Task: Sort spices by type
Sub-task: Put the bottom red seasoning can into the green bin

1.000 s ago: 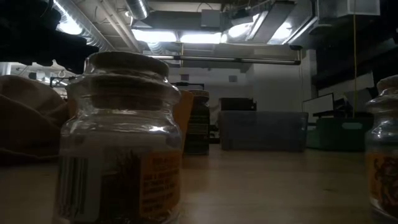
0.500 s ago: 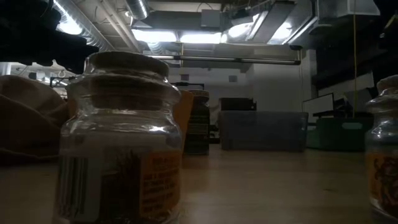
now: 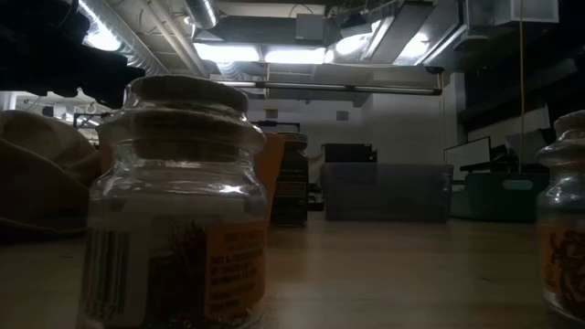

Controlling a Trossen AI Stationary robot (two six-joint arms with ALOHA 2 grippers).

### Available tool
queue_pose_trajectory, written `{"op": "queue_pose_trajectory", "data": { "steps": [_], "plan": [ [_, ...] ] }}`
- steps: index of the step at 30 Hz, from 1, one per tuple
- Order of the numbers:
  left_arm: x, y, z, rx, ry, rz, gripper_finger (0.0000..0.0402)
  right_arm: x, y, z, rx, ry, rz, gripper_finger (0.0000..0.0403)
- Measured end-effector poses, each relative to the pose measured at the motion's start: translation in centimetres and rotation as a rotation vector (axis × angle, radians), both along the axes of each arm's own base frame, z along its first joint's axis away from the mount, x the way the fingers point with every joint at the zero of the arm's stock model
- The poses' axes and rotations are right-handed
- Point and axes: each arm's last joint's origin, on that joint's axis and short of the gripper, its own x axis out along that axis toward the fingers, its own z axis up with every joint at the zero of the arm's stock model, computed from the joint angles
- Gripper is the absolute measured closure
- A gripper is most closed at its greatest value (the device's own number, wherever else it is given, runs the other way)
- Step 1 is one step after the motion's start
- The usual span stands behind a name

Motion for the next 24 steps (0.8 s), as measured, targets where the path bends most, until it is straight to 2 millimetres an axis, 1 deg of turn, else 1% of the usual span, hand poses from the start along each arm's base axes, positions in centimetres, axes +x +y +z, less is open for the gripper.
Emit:
{"op": "queue_pose_trajectory", "data": {
  "steps": [3,7,12,15,20,24],
  "plan": [
    [0.0,0.0,0.0,0.000,-0.001,0.000,0.0254,0.0,0.0,0.0,0.000,0.000,0.000,0.0137],
    [0.0,0.0,0.0,0.000,0.000,0.000,0.0254,0.0,0.0,0.0,-0.006,-0.006,-0.002,0.0180],
    [0.0,0.0,0.0,0.000,0.000,0.000,0.0254,0.2,-0.2,0.1,-0.070,-0.074,-0.024,0.0182],
    [0.0,0.0,0.0,0.000,0.000,0.000,0.0254,0.7,-0.7,0.1,-0.120,-0.123,-0.056,0.0182],
    [0.0,0.0,0.0,0.000,0.000,0.000,0.0254,1.8,-2.0,0.1,-0.204,-0.193,-0.088,0.0164],
    [0.0,0.0,0.0,0.000,0.000,0.000,0.0254,2.9,-3.5,0.1,-0.282,-0.246,-0.077,0.0180]
  ]
}}
